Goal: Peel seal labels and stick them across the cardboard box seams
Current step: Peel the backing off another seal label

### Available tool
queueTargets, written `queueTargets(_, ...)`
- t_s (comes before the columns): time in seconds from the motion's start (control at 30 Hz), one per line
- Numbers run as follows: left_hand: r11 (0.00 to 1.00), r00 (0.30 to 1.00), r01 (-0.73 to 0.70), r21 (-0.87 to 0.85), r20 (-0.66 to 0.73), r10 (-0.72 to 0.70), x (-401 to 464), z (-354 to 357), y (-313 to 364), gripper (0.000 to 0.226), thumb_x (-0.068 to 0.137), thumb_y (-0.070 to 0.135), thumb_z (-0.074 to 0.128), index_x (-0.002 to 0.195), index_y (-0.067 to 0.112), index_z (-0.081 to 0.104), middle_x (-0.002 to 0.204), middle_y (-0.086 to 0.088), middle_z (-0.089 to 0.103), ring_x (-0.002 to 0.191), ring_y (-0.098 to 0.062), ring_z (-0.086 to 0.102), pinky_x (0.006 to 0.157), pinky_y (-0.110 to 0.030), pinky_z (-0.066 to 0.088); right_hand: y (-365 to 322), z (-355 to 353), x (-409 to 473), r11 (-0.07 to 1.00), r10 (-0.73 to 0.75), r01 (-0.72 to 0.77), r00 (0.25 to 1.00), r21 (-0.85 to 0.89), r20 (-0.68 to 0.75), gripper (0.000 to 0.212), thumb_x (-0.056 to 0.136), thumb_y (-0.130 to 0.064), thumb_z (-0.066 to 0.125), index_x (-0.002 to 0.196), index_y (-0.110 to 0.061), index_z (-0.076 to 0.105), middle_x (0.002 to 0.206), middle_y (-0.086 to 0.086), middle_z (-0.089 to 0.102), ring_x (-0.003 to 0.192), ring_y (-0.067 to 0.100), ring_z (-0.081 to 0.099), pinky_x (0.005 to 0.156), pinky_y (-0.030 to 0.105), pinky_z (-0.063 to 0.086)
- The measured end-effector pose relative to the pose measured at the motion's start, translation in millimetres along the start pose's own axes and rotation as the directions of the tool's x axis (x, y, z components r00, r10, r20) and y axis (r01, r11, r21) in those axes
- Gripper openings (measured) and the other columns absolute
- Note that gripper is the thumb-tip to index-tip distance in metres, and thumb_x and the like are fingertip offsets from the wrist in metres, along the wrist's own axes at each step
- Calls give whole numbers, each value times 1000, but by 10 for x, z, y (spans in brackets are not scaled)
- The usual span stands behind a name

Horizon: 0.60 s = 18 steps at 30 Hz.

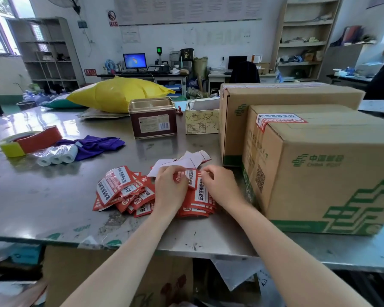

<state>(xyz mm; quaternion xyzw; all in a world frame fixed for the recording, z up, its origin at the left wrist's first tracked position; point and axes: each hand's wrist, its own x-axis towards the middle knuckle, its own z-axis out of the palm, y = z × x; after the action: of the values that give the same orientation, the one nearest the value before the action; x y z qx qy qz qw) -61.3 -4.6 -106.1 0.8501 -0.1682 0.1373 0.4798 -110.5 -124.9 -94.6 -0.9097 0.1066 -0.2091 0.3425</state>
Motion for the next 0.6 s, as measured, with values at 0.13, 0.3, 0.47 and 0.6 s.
queueTargets(0.13, 986, 1000, -11, -166, -24, 7, 26, -44, -56, 20, 84, 10, 64, 102, 18, 67, 105, 2, 56, 104, -18, 58, 92, -37, 50, 65, -27, -117, 983, 17, 9, 990, 184, -139, 26, 96, -25, 44, 88, -8, 62, 72, -7, 58, 58, -9, 55, 47, 0, 35)
queueTargets(0.3, 901, 992, 113, -419, 96, -80, -14, -88, -11, 35, 87, 13, 64, 120, 23, 56, 110, 2, 61, 94, -6, 62, 66, -21, 57, 81, -3, -135, 973, 24, -3, 996, 231, -90, 28, 96, -31, 45, 113, -13, 57, 93, -6, 59, 64, -12, 51, 48, -2, 38)
queueTargets(0.47, 847, 968, 221, -483, 216, -129, -59, -120, -6, 54, 85, 18, 66, 132, 31, 43, 109, 1, 67, 80, -11, 71, 61, -25, 58, 70, -17, -140, 943, 11, 1, 999, 333, -36, 35, 94, -34, 48, 125, -19, 50, 113, -2, 63, 73, -9, 55, 51, 0, 43)
queueTargets(0.6, 833, 992, 129, -538, 75, -106, -49, -143, -21, 35, 85, 21, 67, 118, 25, 57, 109, -1, 65, 89, -15, 69, 65, -25, 57, 49, -14, -151, 917, 6, -7, 1000, 398, 3, 36, 92, -37, 52, 124, -22, 49, 116, -3, 62, 82, -1, 61, 61, 10, 49)
